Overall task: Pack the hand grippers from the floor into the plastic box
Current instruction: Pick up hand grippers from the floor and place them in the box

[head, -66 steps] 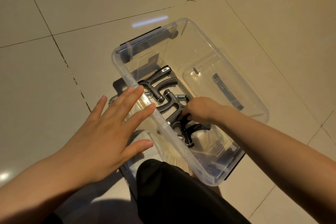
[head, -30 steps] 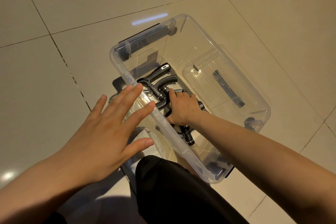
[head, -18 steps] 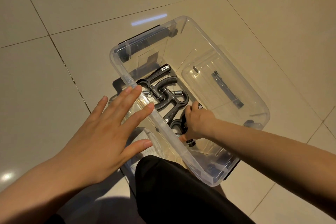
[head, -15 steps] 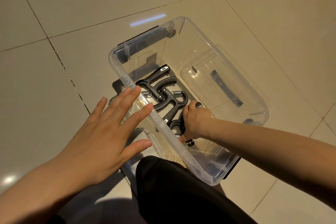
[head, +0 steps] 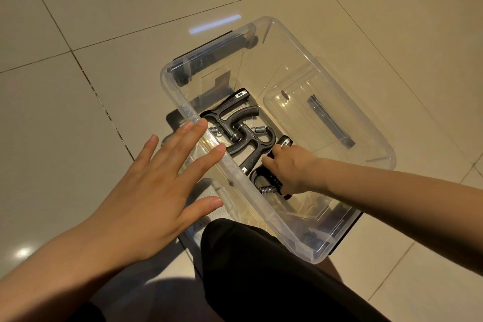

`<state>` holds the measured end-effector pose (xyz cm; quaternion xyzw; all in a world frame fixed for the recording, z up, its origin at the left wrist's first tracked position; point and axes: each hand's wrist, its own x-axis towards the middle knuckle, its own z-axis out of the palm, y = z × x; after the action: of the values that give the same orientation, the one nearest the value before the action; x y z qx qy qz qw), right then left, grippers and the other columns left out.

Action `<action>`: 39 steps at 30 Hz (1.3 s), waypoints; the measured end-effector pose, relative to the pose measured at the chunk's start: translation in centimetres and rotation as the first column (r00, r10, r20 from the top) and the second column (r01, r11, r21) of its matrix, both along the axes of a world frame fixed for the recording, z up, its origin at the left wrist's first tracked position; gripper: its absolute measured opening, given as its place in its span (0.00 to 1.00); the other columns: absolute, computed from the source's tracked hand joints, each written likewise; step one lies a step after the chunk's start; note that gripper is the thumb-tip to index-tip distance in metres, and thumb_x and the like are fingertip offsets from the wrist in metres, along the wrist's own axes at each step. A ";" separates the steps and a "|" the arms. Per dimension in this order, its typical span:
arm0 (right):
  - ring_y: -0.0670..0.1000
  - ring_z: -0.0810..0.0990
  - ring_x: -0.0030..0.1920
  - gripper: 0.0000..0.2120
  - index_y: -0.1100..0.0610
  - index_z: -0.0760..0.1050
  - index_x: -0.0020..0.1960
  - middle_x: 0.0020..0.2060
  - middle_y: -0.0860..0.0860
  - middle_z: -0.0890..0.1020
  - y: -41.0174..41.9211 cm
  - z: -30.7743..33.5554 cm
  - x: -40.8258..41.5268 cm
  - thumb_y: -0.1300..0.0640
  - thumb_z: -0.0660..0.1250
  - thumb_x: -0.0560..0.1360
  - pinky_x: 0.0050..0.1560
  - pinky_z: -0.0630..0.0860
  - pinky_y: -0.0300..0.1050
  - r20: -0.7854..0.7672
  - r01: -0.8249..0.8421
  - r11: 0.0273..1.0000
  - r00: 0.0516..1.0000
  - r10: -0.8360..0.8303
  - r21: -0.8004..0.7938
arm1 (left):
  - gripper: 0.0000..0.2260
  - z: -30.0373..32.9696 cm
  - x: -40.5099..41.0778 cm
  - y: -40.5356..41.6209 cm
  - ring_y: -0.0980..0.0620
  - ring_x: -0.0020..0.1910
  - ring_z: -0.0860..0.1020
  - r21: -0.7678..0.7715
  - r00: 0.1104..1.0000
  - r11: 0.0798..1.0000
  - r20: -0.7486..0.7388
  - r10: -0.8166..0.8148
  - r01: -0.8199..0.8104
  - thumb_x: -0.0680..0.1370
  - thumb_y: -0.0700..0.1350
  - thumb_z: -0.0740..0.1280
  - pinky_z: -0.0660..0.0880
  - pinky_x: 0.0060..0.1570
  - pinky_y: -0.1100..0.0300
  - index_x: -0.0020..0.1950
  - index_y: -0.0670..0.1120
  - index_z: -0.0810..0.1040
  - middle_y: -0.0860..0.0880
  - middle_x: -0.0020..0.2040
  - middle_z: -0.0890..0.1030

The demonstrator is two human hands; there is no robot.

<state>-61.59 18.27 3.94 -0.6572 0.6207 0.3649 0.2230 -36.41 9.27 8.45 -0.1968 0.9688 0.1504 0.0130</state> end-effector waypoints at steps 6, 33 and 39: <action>0.57 0.70 0.66 0.37 0.50 0.55 0.76 0.73 0.57 0.59 -1.8 1.5 -1.1 0.46 0.68 0.73 0.62 0.72 0.51 -0.042 0.062 0.961 0.998 -0.053 0.270 | 0.29 -0.1 -0.1 0.0 0.47 0.75 0.51 -0.012 1.000 1.000 -0.005 -0.006 0.006 0.78 0.65 0.46 0.55 0.67 0.41 0.75 0.53 0.58 0.45 0.77 0.52; 0.44 0.79 0.43 0.09 0.51 0.80 0.54 0.45 0.46 0.83 -1.6 10.8 2.1 0.54 0.64 0.76 0.44 0.72 0.35 0.624 0.606 0.535 0.761 -0.177 -0.589 | 0.18 0.4 4.2 -1.5 0.47 0.64 0.70 0.053 0.915 0.950 -0.257 0.312 -0.309 0.75 0.52 0.59 0.68 0.59 0.49 0.62 0.47 0.76 0.47 0.62 0.76; 0.55 0.78 0.37 0.13 0.56 0.79 0.49 0.40 0.52 0.81 -9.5 12.0 11.0 0.52 0.59 0.75 0.32 0.75 0.48 0.324 0.105 0.619 0.912 0.252 -0.778 | 0.12 -1.3 9.7 -2.2 0.50 0.59 0.74 0.189 0.772 0.802 -0.221 0.596 -0.566 0.75 0.50 0.57 0.69 0.54 0.55 0.43 0.49 0.78 0.53 0.46 0.81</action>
<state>-50.61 8.80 15.99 -0.7736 0.6287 -0.0758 0.0224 -26.68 7.10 7.14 -0.4634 0.8427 0.2262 -0.1551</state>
